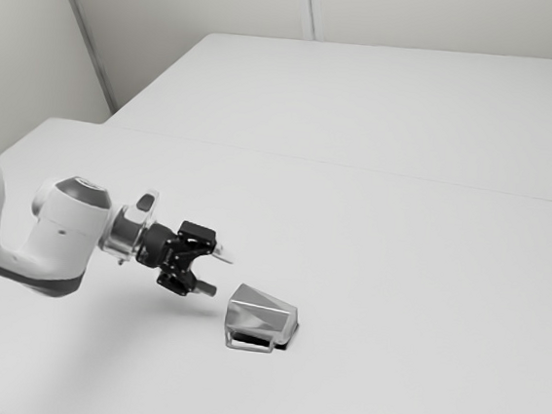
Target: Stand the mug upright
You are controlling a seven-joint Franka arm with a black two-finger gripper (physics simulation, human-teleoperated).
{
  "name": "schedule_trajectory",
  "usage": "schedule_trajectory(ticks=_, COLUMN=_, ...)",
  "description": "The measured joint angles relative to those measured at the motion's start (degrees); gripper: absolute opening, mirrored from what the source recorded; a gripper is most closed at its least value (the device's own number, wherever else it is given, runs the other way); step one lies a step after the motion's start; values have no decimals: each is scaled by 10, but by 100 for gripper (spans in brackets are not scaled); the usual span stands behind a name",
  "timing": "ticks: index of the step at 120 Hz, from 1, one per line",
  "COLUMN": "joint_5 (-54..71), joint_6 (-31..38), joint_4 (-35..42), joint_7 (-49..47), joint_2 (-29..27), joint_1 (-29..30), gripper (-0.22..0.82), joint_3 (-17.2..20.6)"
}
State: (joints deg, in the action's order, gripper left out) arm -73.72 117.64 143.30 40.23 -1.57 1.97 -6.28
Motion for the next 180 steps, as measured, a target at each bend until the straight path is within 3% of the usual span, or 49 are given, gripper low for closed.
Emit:
schedule_trajectory(ticks=40, joint_5=-73, joint_6=4, joint_4=38, joint_7=149, joint_2=12, joint_1=18, gripper=60, joint_3=16)
schedule_trajectory(ticks=81, joint_5=-147, joint_6=-10, joint_4=38, joint_7=236, joint_2=32, joint_1=51, gripper=60, joint_3=60)
schedule_trajectory(ticks=116, joint_5=-183, joint_6=-10, joint_4=38, joint_7=280, joint_2=43, joint_1=-20, gripper=60, joint_3=93)
schedule_trajectory(ticks=135, joint_5=-187, joint_6=-3, joint_4=36, joint_7=288, joint_2=41, joint_1=-5, gripper=20, joint_3=98)
schedule_trajectory(ticks=145, joint_5=-187, joint_6=-1, joint_4=35, joint_7=289, joint_2=40, joint_1=4, gripper=5, joint_3=102)
schedule_trajectory(ticks=158, joint_5=-188, joint_6=1, joint_4=35, joint_7=290, joint_2=40, joint_1=4, gripper=-6, joint_3=106)
schedule_trajectory(ticks=180, joint_5=-187, joint_6=5, joint_4=34, joint_7=289, joint_2=38, joint_1=-4, gripper=-13, joint_3=107)
